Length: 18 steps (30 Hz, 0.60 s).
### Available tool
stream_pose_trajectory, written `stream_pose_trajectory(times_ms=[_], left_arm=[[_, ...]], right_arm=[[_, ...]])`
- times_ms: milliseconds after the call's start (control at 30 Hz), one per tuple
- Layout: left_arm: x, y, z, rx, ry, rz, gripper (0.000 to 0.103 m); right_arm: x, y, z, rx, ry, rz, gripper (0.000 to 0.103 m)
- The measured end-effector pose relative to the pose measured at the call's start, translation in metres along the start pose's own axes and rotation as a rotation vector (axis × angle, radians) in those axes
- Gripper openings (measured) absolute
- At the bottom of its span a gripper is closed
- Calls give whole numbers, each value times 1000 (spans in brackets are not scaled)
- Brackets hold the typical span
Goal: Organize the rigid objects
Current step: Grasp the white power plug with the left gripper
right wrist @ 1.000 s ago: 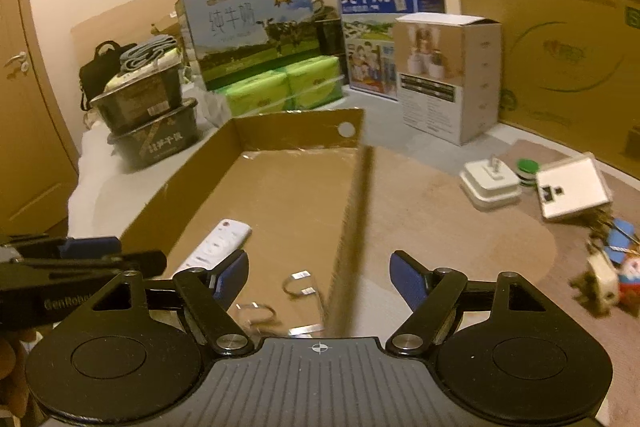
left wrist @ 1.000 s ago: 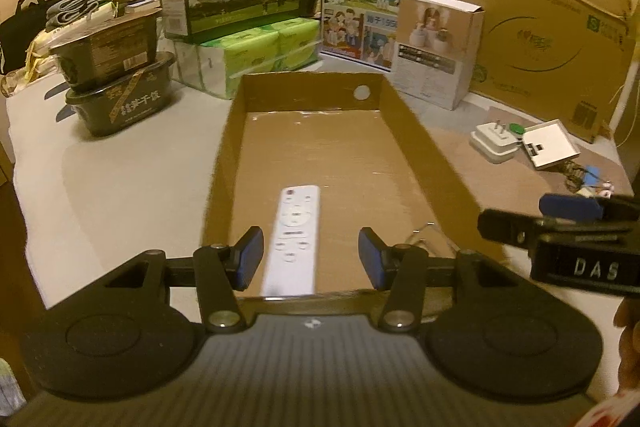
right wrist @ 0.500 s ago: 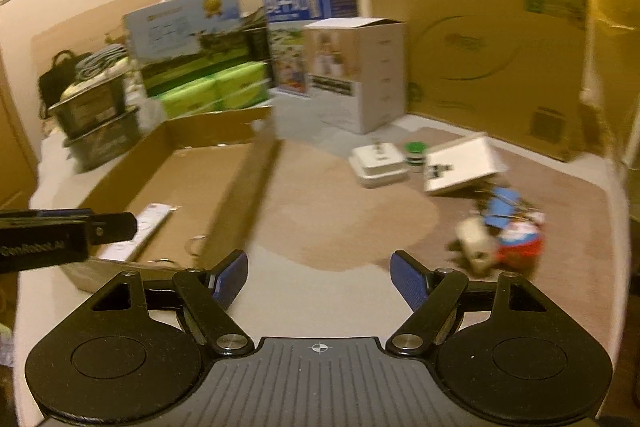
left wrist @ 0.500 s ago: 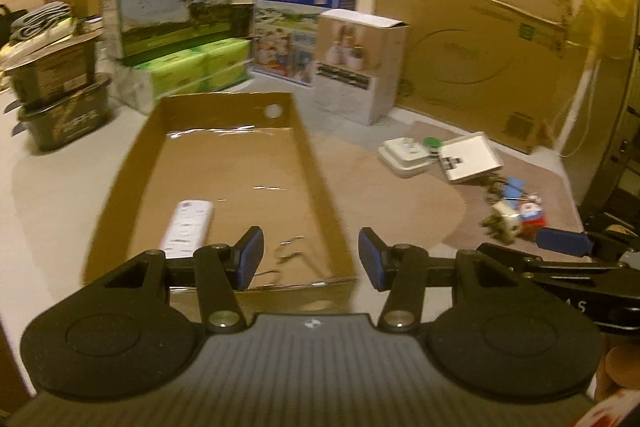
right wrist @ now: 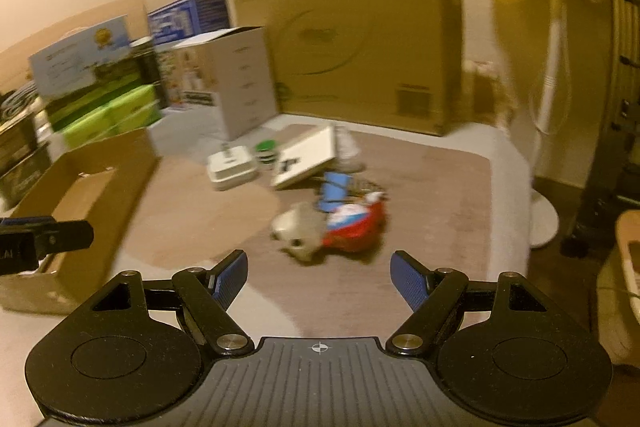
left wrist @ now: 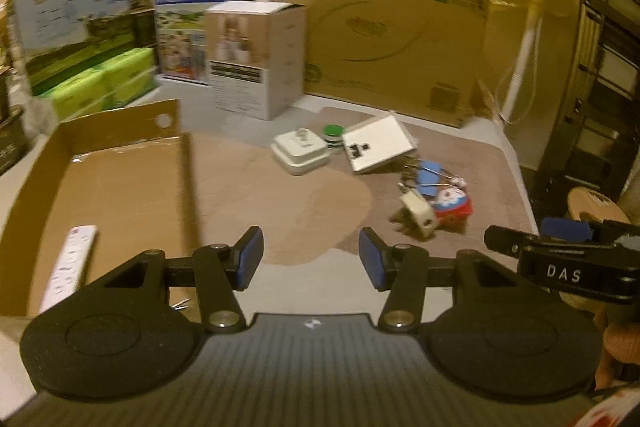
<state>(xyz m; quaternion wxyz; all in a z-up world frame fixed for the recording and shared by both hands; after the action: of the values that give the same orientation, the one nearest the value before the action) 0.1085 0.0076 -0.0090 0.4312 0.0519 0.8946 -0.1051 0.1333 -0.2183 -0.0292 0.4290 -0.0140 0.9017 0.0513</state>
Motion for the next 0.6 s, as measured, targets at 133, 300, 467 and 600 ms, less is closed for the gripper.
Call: stream_pose_trajectory(times_ms=[133,300,467,600], left_arm=[[-3,-13,19,25,20,25,49],[-7,-25,46,49,43,52,49],[-10,-34,76,84,64,69,50],[-11,-42,99,106,80,102,50]], right_arm=[[-1,-20,7,23,6,28,78],[-2,-36,19,36,20,54,78],[-1,-48,33,57,33,64,78],[2,-56,46,75,50,76,78]])
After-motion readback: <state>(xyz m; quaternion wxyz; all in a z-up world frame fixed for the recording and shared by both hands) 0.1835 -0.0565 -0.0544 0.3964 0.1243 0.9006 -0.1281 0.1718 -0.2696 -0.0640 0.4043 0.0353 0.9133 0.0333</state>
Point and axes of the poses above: each gripper's, at about its wrist camera, not at the fingertips, and z roughly the way its jaws point, y to its left, x to its underside, the point moved 2 cm from there along z, roughly the way its jaws point, and after that the axes turned 9 degrees about x, right-handed, at the moved point
